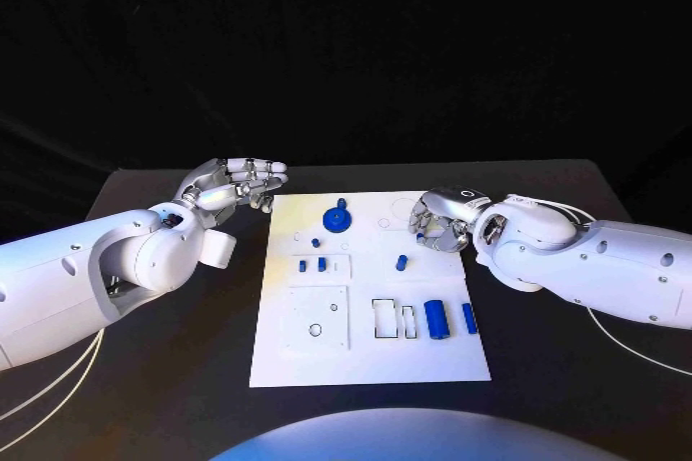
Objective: Assemble the parts on the task board
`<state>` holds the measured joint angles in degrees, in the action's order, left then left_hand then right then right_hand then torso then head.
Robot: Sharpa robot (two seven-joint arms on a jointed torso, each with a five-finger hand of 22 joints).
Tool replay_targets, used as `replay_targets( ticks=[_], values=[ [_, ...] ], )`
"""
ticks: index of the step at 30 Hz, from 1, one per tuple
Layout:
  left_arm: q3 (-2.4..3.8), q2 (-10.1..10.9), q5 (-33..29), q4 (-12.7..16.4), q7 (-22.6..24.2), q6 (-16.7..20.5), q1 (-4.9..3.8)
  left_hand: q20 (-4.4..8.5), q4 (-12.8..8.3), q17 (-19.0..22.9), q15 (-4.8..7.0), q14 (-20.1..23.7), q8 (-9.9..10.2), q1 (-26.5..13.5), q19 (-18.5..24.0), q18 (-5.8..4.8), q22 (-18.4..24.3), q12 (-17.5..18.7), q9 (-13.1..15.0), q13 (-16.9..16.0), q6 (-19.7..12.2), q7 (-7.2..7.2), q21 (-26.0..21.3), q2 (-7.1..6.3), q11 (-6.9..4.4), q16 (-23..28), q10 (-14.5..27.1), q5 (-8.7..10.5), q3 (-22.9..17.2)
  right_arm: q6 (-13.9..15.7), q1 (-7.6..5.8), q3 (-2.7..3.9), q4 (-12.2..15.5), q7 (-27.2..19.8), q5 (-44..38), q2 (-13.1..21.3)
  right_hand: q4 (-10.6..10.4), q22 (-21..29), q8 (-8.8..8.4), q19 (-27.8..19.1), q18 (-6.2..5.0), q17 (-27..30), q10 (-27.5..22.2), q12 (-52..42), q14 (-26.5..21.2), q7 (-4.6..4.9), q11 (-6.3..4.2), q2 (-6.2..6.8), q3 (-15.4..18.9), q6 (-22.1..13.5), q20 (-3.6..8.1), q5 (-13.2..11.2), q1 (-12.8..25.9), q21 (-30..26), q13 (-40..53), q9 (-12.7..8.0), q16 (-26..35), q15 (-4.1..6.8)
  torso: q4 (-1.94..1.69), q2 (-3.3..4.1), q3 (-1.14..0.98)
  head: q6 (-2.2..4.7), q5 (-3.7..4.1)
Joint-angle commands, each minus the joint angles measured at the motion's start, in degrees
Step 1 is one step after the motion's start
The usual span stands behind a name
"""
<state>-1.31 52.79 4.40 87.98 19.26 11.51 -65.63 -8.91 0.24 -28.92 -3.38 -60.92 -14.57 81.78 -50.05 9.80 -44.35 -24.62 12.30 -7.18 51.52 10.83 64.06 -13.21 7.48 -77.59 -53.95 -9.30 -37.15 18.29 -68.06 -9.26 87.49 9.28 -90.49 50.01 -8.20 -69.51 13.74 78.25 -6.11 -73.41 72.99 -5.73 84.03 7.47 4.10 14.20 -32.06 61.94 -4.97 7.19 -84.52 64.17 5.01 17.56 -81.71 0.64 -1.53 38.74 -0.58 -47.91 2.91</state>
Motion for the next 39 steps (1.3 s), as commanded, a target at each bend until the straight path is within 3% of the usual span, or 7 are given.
replay_targets(
  ticks=[1,8,11,17,30,39],
  values=[
    [0.06,0.1,-0.1,0.2,0.6,-0.1,-0.01,-0.07,0.1,0.0,-0.02,-0.3,-0.2,-0.4,-0.1,0.85,0.1,-0.2,0.0,-0.1,-0.1,0.17,-0.2,0.01,0.12,-0.3,0.4,-0.14,0.3,-3.0,0.60,-0.27,0.0,2.7,-4.2,-0.1,1.3,-0.9,0.49,0.3,0.63,-0.1,1.4,-0.3,3.0,0.05,-0.80,-1.13,-0.9,0.5,0.12,0.0,-0.6,1.0,0.7,0.4,-0.4,0.42,-0.04,0.03,0.00,-0.18,0.12],
    [0.06,0.2,0.3,0.3,0.3,-0.1,-0.01,-0.08,0.0,0.2,-0.03,-0.1,-0.2,-0.4,-0.1,0.84,0.1,-0.2,-0.1,-0.1,-0.1,0.18,-0.2,0.01,0.14,-0.3,0.5,-0.14,0.4,-2.6,0.93,-0.27,0.7,4.5,-7.9,0.0,4.2,-2.2,1.06,0.1,0.70,-0.2,2.7,-0.2,3.0,-0.19,-1.13,-1.54,-2.4,1.3,0.39,0.0,0.0,2.0,1.6,1.4,-0.7,0.73,0.00,-0.02,-0.01,-0.30,0.21],
    [0.06,0.2,0.5,0.3,0.2,-0.1,-0.01,-0.08,0.0,0.4,-0.04,-0.1,-0.2,-0.4,-0.1,0.84,0.1,-0.2,-0.1,0.0,-0.1,0.18,-0.2,0.00,0.15,-0.3,0.6,-0.15,0.4,-1.0,1.01,-0.27,1.2,4.6,-8.6,0.0,6.1,-3.1,1.32,0.1,0.79,-0.3,3.5,-0.2,3.0,-0.27,-1.25,-1.97,-3.9,1.7,0.63,0.0,0.1,2.9,2.3,2.1,-0.9,0.88,0.00,-0.01,-0.03,-0.36,0.32],
    [0.05,0.2,0.7,0.4,0.1,-0.1,-0.01,-0.08,0.0,0.4,-0.04,-0.1,-0.2,-0.4,-0.1,0.84,0.1,-0.2,-0.1,0.0,-0.1,0.18,-0.2,0.00,0.15,-0.3,0.6,-0.15,0.4,1.8,1.06,-0.26,2.0,4.5,-9.3,0.1,7.5,-3.8,1.45,0.1,0.85,-0.4,4.0,-0.1,3.1,-0.38,-1.35,-2.15,-5.0,2.0,0.70,0.0,1.0,3.5,2.9,2.6,-1.1,0.96,-0.04,-0.02,-0.03,-0.43,0.46],
    [0.05,0.3,0.8,0.5,0.1,0.2,-0.01,-0.09,0.0,0.4,-0.05,0.0,-0.2,-0.4,-0.2,0.84,0.1,-0.2,-0.1,0.0,-0.2,0.20,-0.2,0.00,0.17,-0.3,0.7,-0.16,0.4,4.5,0.86,-0.22,3.2,5.4,-10.4,0.6,8.6,-4.5,1.61,0.2,0.93,-0.5,4.5,-0.1,3.1,-0.54,-1.50,-2.17,-5.8,2.3,0.79,0.0,1.8,4.1,3.5,3.1,-1.3,1.08,0.01,-0.12,0.05,-0.56,0.63],
    [0.05,0.2,0.8,0.4,0.2,0.6,-0.01,-0.13,-0.3,0.6,-0.15,0.1,0.0,-0.2,-0.2,0.83,0.1,-0.3,-0.2,0.0,-0.7,0.49,-0.1,0.14,0.33,-0.3,1.0,-0.48,0.3,4.7,-0.12,-0.05,4.7,5.3,-9.0,1.7,9.0,-4.8,1.65,0.2,0.99,-0.6,4.6,0.0,3.1,-0.59,-1.55,-2.19,-6.1,2.4,0.82,0.0,2.1,4.4,3.7,3.3,-1.3,1.13,-0.04,-0.10,0.06,-0.51,0.63]
  ],
)
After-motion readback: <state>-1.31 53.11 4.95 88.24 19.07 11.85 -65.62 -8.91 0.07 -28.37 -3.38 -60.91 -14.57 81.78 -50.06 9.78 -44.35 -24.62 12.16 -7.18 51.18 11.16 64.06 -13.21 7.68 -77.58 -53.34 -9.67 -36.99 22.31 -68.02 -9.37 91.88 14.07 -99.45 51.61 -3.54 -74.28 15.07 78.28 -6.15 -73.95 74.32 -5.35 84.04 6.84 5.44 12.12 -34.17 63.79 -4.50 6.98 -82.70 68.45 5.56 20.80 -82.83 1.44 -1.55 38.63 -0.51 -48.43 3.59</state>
